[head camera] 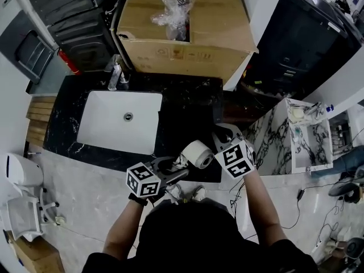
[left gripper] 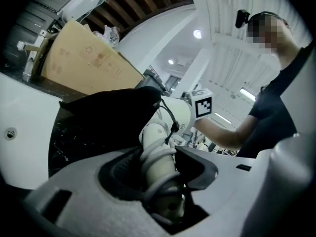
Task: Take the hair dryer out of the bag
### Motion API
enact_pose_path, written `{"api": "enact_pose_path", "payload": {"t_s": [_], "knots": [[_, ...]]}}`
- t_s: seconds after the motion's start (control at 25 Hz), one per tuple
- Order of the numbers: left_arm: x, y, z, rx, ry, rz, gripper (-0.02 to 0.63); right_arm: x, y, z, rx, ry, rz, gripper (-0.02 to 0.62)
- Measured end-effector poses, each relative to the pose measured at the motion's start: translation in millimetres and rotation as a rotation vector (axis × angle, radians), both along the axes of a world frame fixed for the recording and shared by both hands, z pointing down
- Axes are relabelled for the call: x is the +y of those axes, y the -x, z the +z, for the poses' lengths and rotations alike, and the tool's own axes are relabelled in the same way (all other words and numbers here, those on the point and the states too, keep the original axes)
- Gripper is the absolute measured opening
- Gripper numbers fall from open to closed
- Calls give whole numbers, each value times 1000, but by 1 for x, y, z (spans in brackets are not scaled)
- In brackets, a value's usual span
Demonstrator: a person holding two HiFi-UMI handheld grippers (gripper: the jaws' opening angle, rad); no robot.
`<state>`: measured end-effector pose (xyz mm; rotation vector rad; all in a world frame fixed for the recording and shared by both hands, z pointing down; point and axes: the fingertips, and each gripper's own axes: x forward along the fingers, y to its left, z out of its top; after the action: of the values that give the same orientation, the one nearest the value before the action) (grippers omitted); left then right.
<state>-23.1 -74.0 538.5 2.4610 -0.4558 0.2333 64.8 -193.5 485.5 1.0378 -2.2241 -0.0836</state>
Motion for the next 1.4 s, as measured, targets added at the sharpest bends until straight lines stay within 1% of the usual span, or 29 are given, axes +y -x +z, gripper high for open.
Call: {"api": "enact_pose_path", "payload": {"t_s": [0.12,0.2,0.28,0.4,0.52,0.68,0.76,0.92,1.04,1.12,1.24,1.32,1.36,1.4], "knots": [[13,-7,-13,53,-30,78,215,-10,-5,-2,3,-10,34,28],[17,-8,-18,77,-33,97,215,-17,-7,-5,9,-18,66,28],[20,-5,-23,96,-35,94,215,-22,-9,-8,24,-32,100,28],[19,7,-30,118,-41,54,215,-23,-9,-12,63,-61,131,28],[17,28,-38,126,-49,-16,216,1,4,-2,92,-53,95,28],[9,53,-45,64,-73,-117,216,50,16,42,177,30,30,28],[3,60,-48,38,-85,-160,216,64,16,63,182,93,29,42],[-7,62,-55,16,-127,-219,216,88,25,83,133,228,-14,173],[-14,61,-60,14,-156,-244,216,97,27,82,64,267,-23,225],[-18,60,-62,10,-170,-255,216,99,26,73,-11,276,-15,258],[-23,59,-68,10,-194,-270,216,101,27,51,-214,286,4,275],[-26,60,-72,-3,-221,-286,216,97,19,30,-319,240,54,274],[-27,60,-74,-12,-239,-294,216,94,11,20,-342,192,93,248],[-28,60,-76,-20,-257,-301,216,91,3,10,-351,138,136,147]]}}
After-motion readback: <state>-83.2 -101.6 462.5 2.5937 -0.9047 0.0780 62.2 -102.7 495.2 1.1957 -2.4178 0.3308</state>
